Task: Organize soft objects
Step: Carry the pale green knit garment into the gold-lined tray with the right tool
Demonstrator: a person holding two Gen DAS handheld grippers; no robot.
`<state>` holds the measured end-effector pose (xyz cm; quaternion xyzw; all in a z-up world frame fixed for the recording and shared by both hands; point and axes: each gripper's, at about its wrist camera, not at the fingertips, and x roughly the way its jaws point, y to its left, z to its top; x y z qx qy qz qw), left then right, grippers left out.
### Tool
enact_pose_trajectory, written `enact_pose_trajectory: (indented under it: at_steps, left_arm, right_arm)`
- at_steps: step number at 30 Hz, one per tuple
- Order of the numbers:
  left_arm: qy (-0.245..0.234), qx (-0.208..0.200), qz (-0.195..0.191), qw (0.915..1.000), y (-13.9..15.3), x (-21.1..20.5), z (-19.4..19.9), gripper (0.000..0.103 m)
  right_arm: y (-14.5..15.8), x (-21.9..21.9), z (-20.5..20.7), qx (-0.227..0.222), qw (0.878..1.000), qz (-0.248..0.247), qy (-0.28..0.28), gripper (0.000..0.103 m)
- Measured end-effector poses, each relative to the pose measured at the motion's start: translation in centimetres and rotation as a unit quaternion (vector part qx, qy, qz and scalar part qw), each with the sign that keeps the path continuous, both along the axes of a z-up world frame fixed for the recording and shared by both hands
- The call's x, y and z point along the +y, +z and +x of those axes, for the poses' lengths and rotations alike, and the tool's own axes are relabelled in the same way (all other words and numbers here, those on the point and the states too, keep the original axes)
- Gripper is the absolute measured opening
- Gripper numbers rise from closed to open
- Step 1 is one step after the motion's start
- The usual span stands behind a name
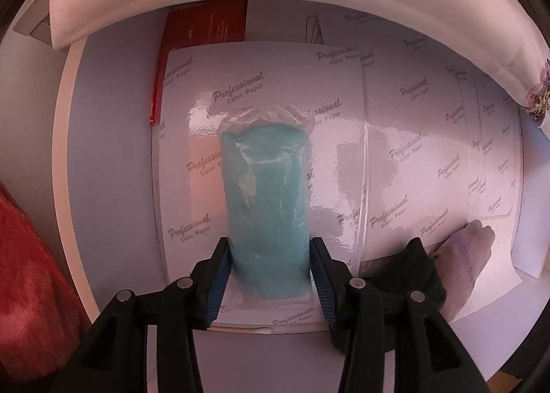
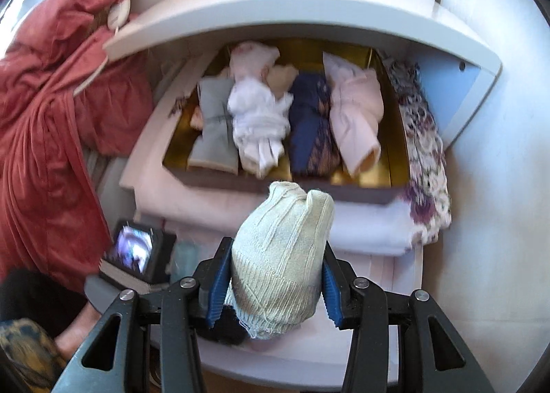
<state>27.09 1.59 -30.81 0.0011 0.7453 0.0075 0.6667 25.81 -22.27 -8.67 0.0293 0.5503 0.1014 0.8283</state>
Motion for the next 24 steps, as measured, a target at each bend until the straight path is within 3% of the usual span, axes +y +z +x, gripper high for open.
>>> enact_pose_trajectory:
  at_steps: [7,14,24]
  left_arm:
    - [0.002,0.006,-0.002,1.0000,-0.5,-0.2,0.2,0.052]
    - [0.005,0.006,-0.003,1.0000,-0.7,-0.1,0.3,0.052]
    - [0.007,0.005,-0.002,1.0000,-0.8,-0.2,0.3,0.052]
  right_arm:
    - [1.0,0.0,5.4,-0.018,0.999,0.018,-0.026,0.048]
    - [-1.4,1.2,10.3,0.003,1.000,0.000,-0.029,0.048]
    - [-5.0,1.1,11.4,0.042,0.999,-0.011,-0.032,0.053]
